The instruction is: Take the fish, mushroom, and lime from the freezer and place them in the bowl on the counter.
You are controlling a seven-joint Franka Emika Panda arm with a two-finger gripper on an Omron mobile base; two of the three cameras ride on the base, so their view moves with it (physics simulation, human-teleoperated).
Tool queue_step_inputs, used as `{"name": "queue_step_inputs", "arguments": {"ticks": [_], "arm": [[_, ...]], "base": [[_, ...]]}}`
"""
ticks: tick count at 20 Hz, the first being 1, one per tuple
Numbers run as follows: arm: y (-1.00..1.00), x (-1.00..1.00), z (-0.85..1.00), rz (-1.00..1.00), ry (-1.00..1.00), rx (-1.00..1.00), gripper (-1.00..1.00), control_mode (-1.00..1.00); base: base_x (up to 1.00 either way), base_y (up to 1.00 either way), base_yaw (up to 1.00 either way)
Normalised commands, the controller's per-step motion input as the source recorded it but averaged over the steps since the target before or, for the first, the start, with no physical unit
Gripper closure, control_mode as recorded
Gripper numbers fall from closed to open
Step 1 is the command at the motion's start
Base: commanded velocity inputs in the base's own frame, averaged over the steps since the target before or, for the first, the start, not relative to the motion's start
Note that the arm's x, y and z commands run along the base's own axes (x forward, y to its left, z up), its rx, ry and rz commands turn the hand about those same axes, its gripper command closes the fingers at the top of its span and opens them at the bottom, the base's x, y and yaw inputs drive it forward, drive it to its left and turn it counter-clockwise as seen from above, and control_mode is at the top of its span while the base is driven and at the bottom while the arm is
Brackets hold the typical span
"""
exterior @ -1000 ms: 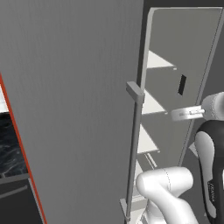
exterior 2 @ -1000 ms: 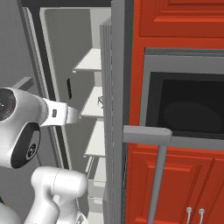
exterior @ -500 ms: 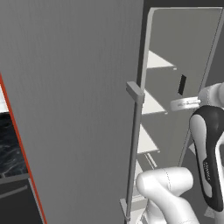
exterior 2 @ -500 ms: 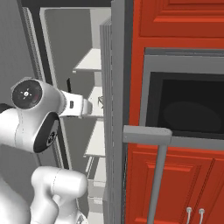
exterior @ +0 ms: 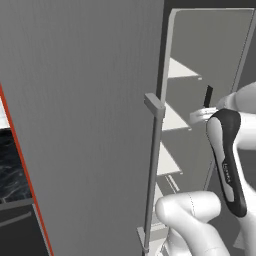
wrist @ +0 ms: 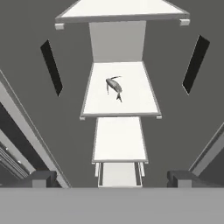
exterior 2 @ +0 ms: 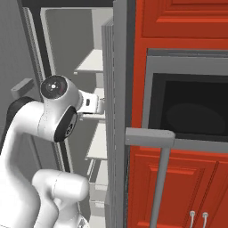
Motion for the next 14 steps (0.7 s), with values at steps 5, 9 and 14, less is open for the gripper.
{"name": "queue_step_inputs", "arguments": {"ticks": [5, 9, 14], "arm": [[0.00, 0.48, -0.29, 0.02, 0.02, 0.00, -1.00, -1.00], [0.00, 0.39, -0.20, 0.03, 0.00, 0.00, -1.00, -1.00], [0.00, 0.37, -0.17, 0.01, 0.00, 0.00, -1.00, -1.00]], "base": [[0.00, 0.00, 0.00], [0.00, 0.00, 0.00], [0.00, 0.00, 0.00]]}}
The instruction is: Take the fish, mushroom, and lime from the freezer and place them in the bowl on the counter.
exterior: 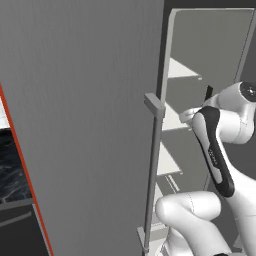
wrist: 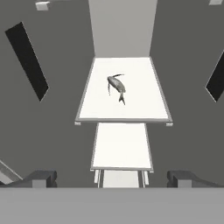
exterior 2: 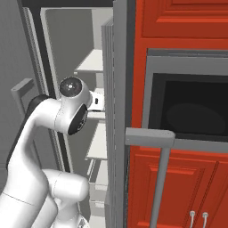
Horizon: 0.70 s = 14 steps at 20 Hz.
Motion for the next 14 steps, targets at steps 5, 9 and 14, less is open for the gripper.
{"name": "queue_step_inputs", "arguments": {"ticks": [5, 9, 14], "arm": [[0.00, 0.45, -0.08, 0.00, 0.08, 0.00, -1.00, -1.00], [0.00, 0.50, -0.17, 0.02, 0.11, 0.00, -1.00, -1.00], [0.00, 0.39, -0.20, 0.08, 0.04, 0.00, -1.00, -1.00]], "base": [[0.00, 0.00, 0.00], [0.00, 0.00, 0.00], [0.00, 0.00, 0.00]]}}
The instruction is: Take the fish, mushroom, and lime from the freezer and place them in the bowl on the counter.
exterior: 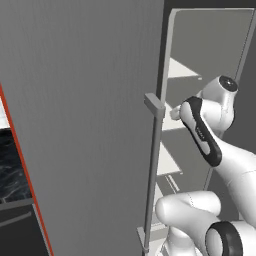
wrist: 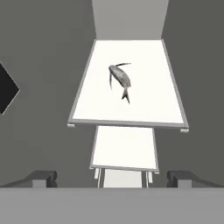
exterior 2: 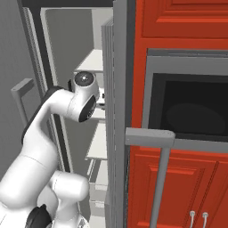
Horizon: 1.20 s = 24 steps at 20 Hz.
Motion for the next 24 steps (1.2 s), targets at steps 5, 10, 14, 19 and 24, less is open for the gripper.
{"name": "queue_step_inputs", "arguments": {"ticks": [5, 10, 14, 19, 24], "arm": [[0.00, 0.29, -0.27, 0.12, 0.00, 0.00, -1.00, -1.00], [0.06, 0.19, -0.32, 0.10, -0.01, 0.00, -1.00, -1.00], [0.11, 0.27, -0.18, 0.01, 0.00, 0.00, -1.00, -1.00], [0.00, 0.35, 0.00, 0.00, 0.00, 0.00, -1.00, -1.00], [0.00, 0.36, 0.00, 0.00, 0.00, 0.00, -1.00, -1.00]], "base": [[0.00, 0.00, 0.00], [0.00, 0.00, 0.00], [0.00, 0.00, 0.00], [0.00, 0.00, 0.00], [0.00, 0.00, 0.00]]}}
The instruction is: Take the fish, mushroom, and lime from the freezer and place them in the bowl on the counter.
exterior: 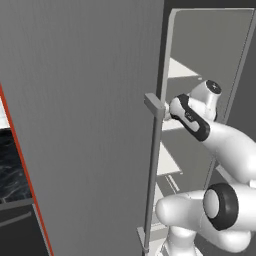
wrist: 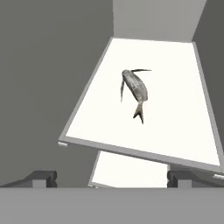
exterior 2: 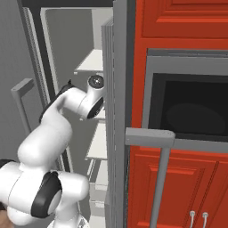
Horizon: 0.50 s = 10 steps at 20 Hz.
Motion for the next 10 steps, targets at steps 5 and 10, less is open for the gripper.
{"name": "queue_step_inputs", "arguments": {"ticks": [5, 10], "arm": [[0.00, 0.23, -0.15, 0.01, 0.00, 0.00, -1.00, -1.00], [0.00, 0.29, -0.14, 0.03, 0.00, 0.00, -1.00, -1.00]], "base": [[0.00, 0.00, 0.00], [0.00, 0.00, 0.00]]}}
